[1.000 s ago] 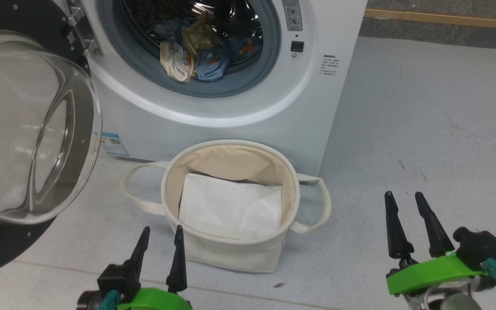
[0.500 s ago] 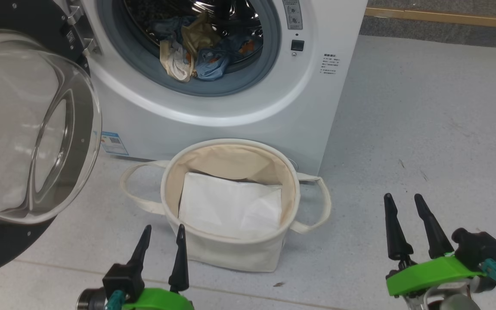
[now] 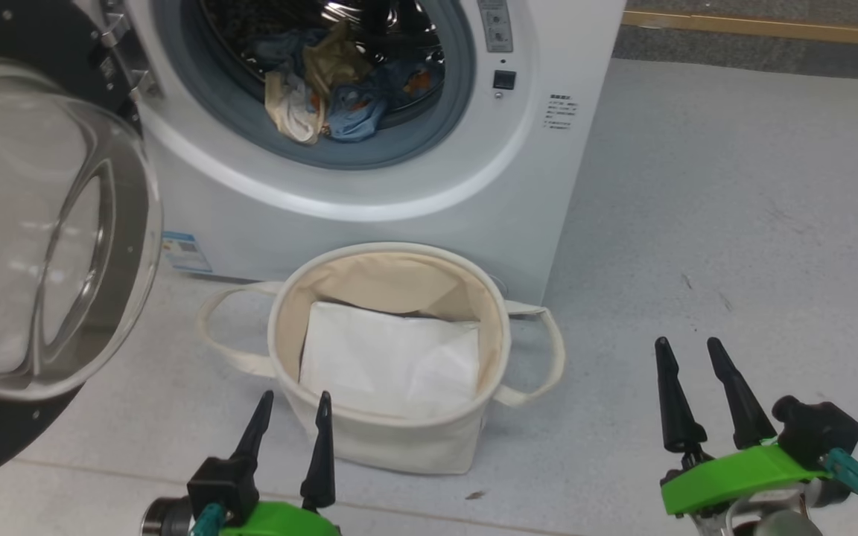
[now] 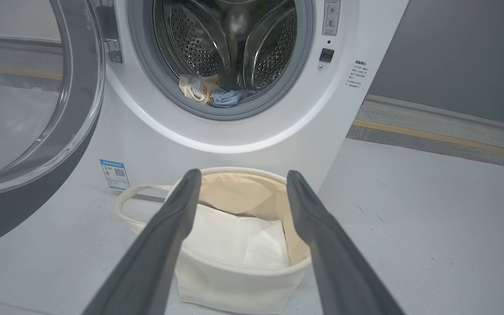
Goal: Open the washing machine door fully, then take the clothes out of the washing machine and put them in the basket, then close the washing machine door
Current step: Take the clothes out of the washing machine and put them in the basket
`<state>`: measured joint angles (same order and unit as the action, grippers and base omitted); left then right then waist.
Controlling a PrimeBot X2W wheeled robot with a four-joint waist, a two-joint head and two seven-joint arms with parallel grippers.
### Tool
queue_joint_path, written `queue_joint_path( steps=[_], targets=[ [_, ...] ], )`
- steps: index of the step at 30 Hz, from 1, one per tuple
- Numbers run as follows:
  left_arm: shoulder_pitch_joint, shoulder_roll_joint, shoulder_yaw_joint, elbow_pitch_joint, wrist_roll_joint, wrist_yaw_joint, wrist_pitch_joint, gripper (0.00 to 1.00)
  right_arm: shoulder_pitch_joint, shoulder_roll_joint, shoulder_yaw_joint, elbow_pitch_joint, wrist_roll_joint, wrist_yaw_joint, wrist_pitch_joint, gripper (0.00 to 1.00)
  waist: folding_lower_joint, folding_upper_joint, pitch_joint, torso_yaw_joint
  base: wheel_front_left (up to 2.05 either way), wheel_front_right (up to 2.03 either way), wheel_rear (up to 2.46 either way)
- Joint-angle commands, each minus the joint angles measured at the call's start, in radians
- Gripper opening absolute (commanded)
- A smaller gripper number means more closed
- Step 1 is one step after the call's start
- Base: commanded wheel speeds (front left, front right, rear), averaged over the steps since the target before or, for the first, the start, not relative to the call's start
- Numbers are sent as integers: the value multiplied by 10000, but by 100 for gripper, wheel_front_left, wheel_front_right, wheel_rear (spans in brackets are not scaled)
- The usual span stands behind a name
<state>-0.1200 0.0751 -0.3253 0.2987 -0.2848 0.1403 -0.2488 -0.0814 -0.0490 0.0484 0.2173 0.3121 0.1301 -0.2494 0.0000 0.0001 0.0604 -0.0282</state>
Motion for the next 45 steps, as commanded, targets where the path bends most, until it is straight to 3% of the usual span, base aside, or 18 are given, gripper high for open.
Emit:
queue_joint_path(
  steps=[1, 11, 19, 36, 45],
  targets=[
    [-362, -38, 287, -341, 97, -59, -129, 100, -281, -12, 235, -273, -42, 6, -124, 100, 0, -1, 15, 6, 176, -122, -55],
    [-399, -122, 453, -375, 39, 18, -129, 100, -303, -12, 296, -207, -49, 6, -124, 100, 0, -1, 8, 36, 213, -186, -26],
    [-357, -146, 361, -685, 355, -218, -129, 100, -376, -12, 377, -192, -27, 6, -124, 100, 0, -1, 157, 81, 139, -138, -1],
    [-321, -203, 509, -756, 560, -208, -130, 100, -435, -12, 409, -228, -24, 6, -124, 100, 0, -1, 198, 96, 19, -19, 0],
    [-335, -218, 709, -593, 635, 57, -130, 100, -435, -12, 434, -258, -11, 6, -124, 100, 0, -1, 235, 77, 0, 0, 0]
  ],
)
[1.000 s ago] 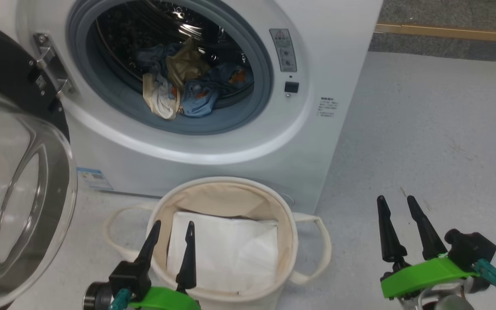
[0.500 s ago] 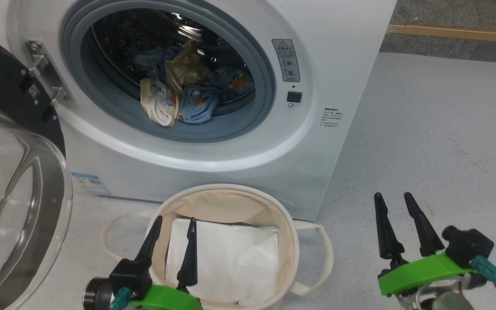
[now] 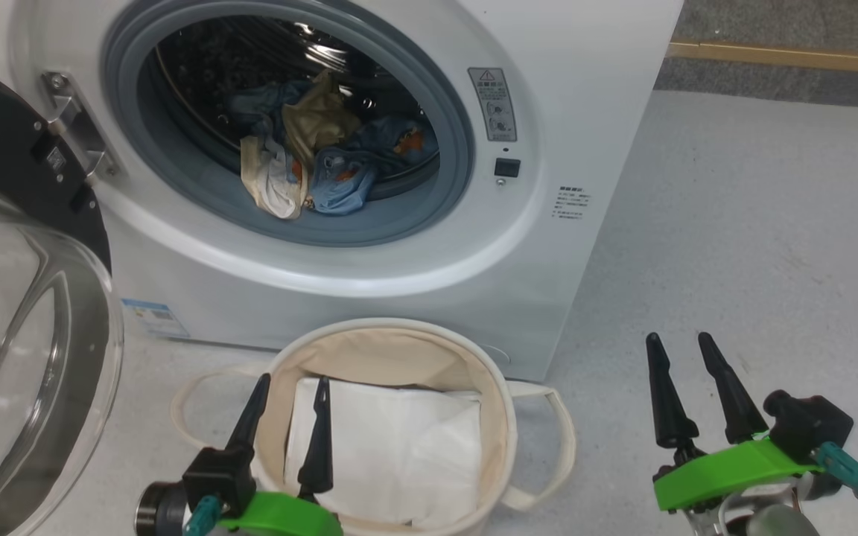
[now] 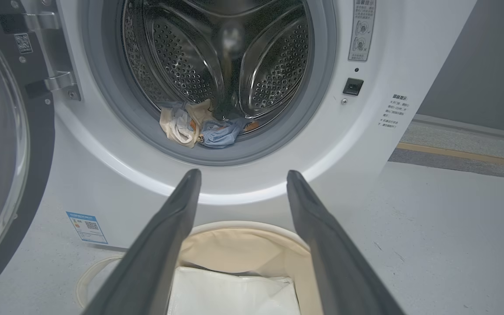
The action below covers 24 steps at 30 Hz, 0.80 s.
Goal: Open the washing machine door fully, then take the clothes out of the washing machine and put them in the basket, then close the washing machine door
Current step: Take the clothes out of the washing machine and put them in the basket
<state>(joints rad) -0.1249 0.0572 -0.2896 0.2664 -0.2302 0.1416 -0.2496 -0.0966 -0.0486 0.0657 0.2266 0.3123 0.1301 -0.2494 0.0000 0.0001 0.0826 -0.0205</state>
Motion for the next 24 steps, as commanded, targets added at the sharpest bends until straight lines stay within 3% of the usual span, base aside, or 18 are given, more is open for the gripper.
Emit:
queue_joint_path(
  steps=[1, 10, 24],
  targets=[
    [-310, -41, 367, -254, 108, 73, -122, 100, -288, -16, 273, -361, -17, 6, -124, 100, 0, -1, 53, -2, 0, 0, 0],
    [-1213, 81, 439, 116, 439, 328, -97, 100, -427, -16, 511, -608, 23, 6, -124, 100, 0, -1, 977, -216, 0, 0, 0],
    [-5015, 836, 661, 765, 1186, 681, 1302, 100, -1222, -16, 674, -1101, 367, 6, -124, 100, 0, -1, 3557, -982, 0, 0, 0]
  ],
)
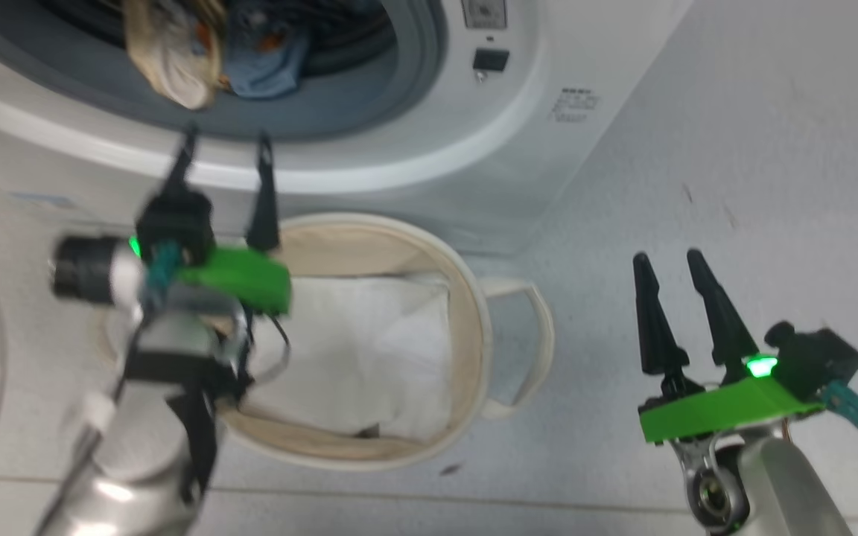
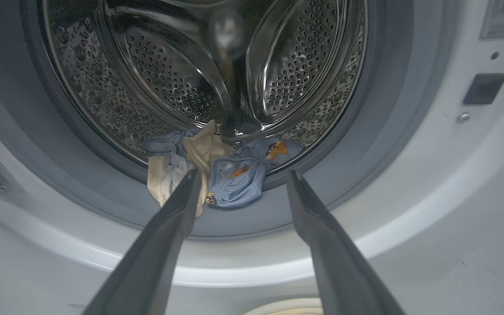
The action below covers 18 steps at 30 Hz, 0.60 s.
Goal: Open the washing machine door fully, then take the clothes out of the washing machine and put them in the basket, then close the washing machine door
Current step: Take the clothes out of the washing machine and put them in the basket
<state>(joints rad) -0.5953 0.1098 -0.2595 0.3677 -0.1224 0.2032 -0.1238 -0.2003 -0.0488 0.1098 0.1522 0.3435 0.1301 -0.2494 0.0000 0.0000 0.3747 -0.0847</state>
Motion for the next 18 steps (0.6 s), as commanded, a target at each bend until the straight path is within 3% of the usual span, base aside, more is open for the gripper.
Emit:
queue_joint_path(
  steps=[1, 11, 18],
  targets=[
    [-645, 400, 386, -129, 190, 116, 225, 100, -278, -14, 248, -393, 102, 6, -124, 100, 0, 0, 820, -408, 0, 0, 0],
    [-3891, 1399, 535, 1800, 1107, 698, 2064, 100, -1049, -14, 719, -603, 502, 6, -124, 100, 0, 0, 2127, -1078, 0, 0, 0],
    [-5211, 1654, 414, 2967, 1469, 946, 2462, 100, -1210, -14, 778, -628, 633, 6, -124, 100, 0, 0, 2449, -1196, 0, 0, 0]
  ],
)
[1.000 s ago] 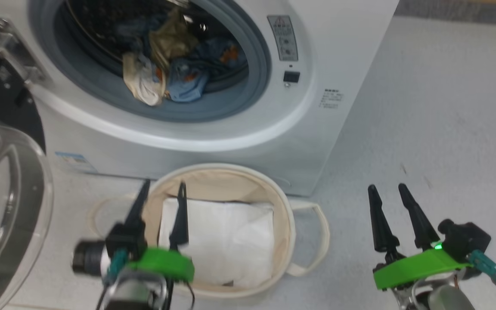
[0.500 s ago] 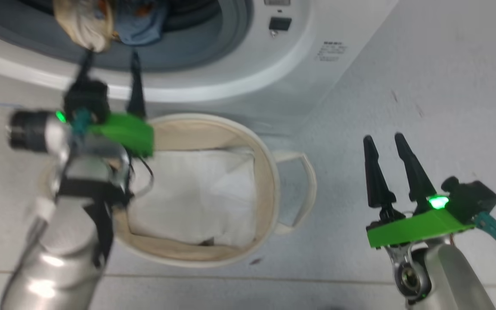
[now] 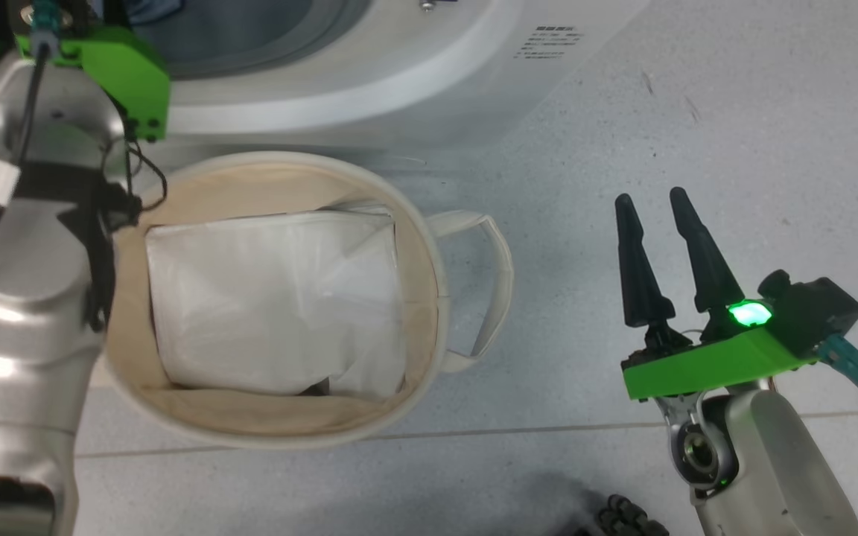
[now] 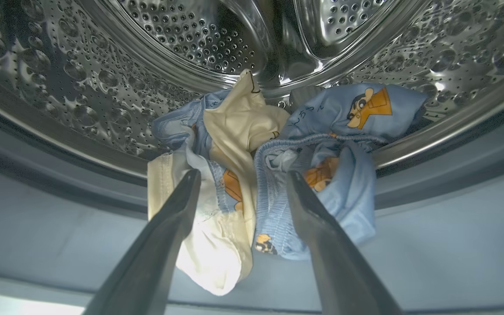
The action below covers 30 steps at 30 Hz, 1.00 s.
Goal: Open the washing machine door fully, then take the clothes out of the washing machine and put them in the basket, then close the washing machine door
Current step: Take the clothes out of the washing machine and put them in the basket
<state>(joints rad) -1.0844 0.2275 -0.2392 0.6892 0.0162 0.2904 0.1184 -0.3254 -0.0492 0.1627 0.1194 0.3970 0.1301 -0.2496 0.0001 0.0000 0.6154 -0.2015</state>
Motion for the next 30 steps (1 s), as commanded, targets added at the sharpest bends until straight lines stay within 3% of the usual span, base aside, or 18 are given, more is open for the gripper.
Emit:
queue_joint_path(
  steps=[1, 18, 30],
  targets=[
    [-464, 498, 189, -71, 113, 88, 81, 100, 25, -10, 265, -300, 105, 6, -122, 100, -1, 0, 72, -39, 0, 0, 0],
    [-2131, 1064, -191, 2645, 435, 121, 152, 100, -158, -10, 624, -504, 31, 6, -122, 100, -1, 0, 409, -465, 0, 0, 0],
    [-3040, 1303, -406, 3765, 534, 252, 335, 100, -329, -10, 633, -517, 40, 6, -122, 100, -1, 0, 648, -639, 0, 0, 0]
  ],
)
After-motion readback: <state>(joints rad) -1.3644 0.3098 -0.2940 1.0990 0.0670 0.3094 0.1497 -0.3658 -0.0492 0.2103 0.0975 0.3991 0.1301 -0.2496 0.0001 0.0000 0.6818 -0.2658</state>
